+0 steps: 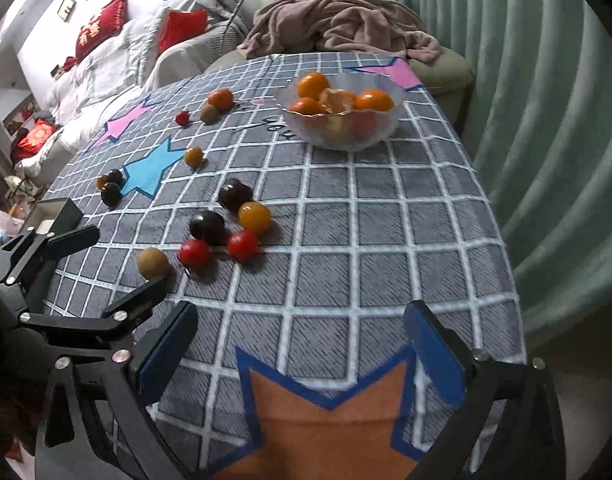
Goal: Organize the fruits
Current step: 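Move both open tools back over the fruits on the tablecloth, then grasp a red cherry tomato with the right tool while the left tool grasps a yellow-brown fruit, then carry the red tomato in the right tool while the left tool carries the yellow-brown fruit toward the tray, then open the right tool over the tray while the left tool releases the yellow-brown fruit, then move both open tools back over the fruits on the tablecloth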
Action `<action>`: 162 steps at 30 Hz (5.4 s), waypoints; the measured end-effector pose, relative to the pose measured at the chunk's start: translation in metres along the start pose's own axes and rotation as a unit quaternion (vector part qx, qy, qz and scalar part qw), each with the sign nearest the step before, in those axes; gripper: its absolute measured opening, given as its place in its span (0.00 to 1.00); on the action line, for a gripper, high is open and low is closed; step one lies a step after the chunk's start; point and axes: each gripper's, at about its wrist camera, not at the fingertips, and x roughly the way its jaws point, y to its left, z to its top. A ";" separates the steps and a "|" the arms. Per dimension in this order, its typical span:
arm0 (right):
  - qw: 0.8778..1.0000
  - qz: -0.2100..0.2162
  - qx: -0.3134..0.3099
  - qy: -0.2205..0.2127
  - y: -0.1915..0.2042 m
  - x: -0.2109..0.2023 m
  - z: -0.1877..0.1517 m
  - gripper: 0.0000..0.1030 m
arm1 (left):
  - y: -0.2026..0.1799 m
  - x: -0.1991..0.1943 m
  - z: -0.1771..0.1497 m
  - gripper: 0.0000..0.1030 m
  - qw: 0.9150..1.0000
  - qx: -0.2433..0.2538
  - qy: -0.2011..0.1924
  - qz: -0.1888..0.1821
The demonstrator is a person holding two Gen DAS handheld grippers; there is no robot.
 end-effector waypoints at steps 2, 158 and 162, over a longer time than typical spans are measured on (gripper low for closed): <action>1.000 0.009 0.002 0.001 0.002 0.006 0.005 0.98 | 0.007 0.005 0.002 0.85 1.000 -0.014 0.004 -0.004; 0.998 0.036 -0.024 0.051 0.124 -0.012 0.017 1.00 | 0.170 -0.110 -0.060 0.98 0.990 -0.141 -0.021 -0.005; 0.999 0.015 -0.003 0.052 0.090 -0.007 0.004 1.00 | 0.147 -0.092 -0.043 0.98 0.992 -0.129 -0.007 -0.012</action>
